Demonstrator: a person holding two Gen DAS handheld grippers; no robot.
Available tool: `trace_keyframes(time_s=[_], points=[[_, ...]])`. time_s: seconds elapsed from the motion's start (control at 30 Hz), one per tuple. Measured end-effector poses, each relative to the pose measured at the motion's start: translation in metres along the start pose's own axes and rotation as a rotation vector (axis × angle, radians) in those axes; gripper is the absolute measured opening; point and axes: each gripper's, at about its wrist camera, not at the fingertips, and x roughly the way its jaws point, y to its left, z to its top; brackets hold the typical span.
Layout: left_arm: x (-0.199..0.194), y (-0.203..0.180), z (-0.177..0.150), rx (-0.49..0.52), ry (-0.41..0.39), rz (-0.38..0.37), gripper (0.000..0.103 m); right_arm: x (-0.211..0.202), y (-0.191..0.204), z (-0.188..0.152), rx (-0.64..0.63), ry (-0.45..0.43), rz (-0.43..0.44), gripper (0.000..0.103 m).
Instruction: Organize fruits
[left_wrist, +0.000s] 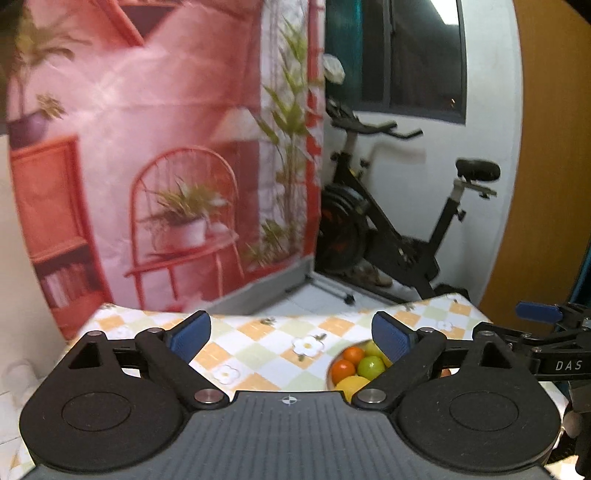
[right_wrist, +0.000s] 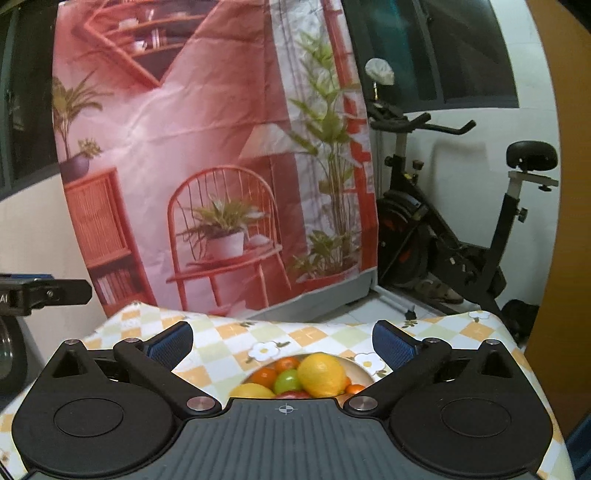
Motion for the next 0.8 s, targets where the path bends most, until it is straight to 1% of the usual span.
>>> trace_keyframes(time_s=[0.1,0.17,0.3,0.4,0.53,0.63,0.8], points=[[-0.018,0.005,0.002,-0.028,-0.004,0.005,0.096,-0.018,0.014,0.003,-0.002,-0.002,-0.003,0.103],[-0.029,0.008,0.001,-0.036,-0.013,0.023,0.096,-0.027,0.024,0.005,-0.006,0.008,-0.009,0.103],[-0.044,0.007,-0.003,-0.006,-0.025,0.074,0.096,-0.042,0.036,0.007,-0.002,0.021,-0.033,0.103],[-0.050,0.008,-0.004,0.003,-0.011,0.095,0.096,-0.049,0.042,0.010,0.001,0.032,-0.038,0.103],[-0.057,0.014,-0.006,-0.016,-0.015,0.098,0.096,-0.058,0.049,0.011,-0.018,0.036,-0.036,0.103],[-0.057,0.017,-0.006,-0.035,-0.017,0.096,0.096,-0.059,0.048,0.009,-0.004,0.041,-0.036,0.103],[-0.062,0.014,-0.007,-0.021,-0.040,0.104,0.096,-0.059,0.045,0.006,0.008,0.046,-0.045,0.103]])
